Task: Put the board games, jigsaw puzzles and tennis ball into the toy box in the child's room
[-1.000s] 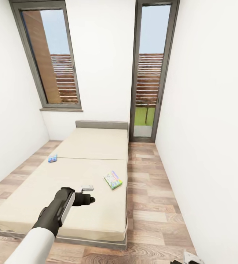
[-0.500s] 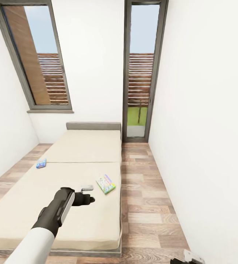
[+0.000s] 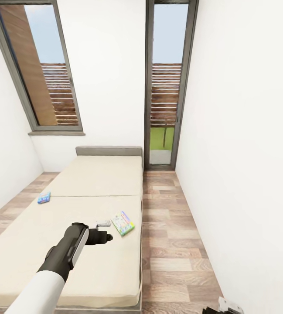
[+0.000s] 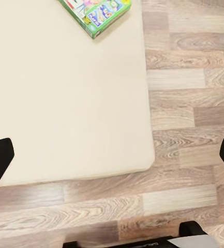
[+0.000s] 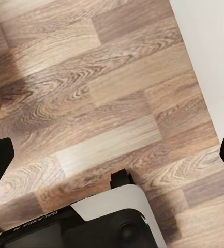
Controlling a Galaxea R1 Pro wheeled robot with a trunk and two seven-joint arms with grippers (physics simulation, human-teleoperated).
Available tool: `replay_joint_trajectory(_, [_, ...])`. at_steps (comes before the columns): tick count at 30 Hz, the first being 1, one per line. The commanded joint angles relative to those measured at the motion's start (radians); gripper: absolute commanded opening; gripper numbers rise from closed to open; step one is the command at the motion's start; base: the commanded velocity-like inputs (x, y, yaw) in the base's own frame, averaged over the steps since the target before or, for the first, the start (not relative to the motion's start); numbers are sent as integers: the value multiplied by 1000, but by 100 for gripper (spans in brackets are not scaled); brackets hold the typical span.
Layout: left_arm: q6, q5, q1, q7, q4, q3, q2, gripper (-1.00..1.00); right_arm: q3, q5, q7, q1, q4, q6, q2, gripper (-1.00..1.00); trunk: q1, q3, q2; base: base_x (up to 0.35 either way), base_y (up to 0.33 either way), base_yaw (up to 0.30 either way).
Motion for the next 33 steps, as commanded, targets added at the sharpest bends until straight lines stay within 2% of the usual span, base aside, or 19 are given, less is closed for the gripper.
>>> replay_joint_trajectory(1, [5,-1,-1,-2,-1,1,0,100,-2,-2,-2,-1,-2,5,0,100,1,-2,-2,226,-2,0])
replay_joint_trajectory(33, [4,0,-1,-1,-1,-7,0,100,-2,0,-3,-1,-2,5,0,100,1,-2,-2,154,0,0])
